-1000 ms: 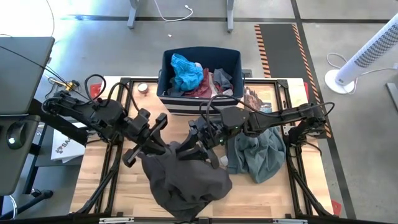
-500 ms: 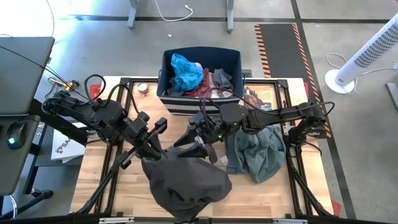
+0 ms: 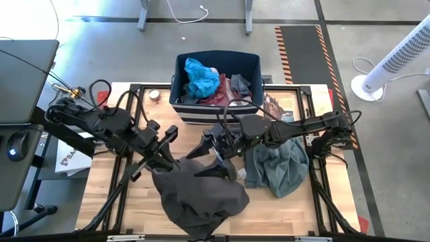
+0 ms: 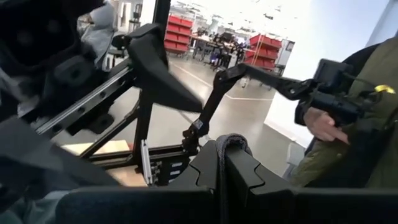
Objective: Sort clothes
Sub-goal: Fold the dark grey short
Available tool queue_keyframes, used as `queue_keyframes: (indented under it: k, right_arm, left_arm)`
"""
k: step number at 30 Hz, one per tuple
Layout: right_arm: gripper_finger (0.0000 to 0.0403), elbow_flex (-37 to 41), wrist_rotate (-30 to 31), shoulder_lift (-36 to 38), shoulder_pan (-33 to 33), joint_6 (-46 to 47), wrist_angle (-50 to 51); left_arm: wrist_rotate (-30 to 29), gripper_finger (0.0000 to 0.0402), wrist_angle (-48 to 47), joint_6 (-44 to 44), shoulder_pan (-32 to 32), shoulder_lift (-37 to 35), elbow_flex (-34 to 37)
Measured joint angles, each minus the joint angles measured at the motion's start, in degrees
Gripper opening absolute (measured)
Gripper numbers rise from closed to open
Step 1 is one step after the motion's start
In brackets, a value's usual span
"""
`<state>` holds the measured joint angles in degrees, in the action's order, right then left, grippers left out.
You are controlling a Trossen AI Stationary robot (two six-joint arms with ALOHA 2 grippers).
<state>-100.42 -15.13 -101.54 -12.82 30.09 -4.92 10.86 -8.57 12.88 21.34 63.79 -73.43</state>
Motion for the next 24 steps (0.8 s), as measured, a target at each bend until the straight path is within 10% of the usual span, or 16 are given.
queue_keyframes:
  k: [15,24]
  right_arm:
    - [0.0331,-0.1,1.2,-3.5,-1.2,-0.5,-0.1]
    - [0.0159,-0.1,-1.8,-3.3,-0.9,1.6,-0.1]
  left_arm:
    - [2.3,0.0,3.6,0.4,-2.8,2.3,0.0]
    - [4.0,0.0,3.6,0.4,-2.7,2.3,0.0]
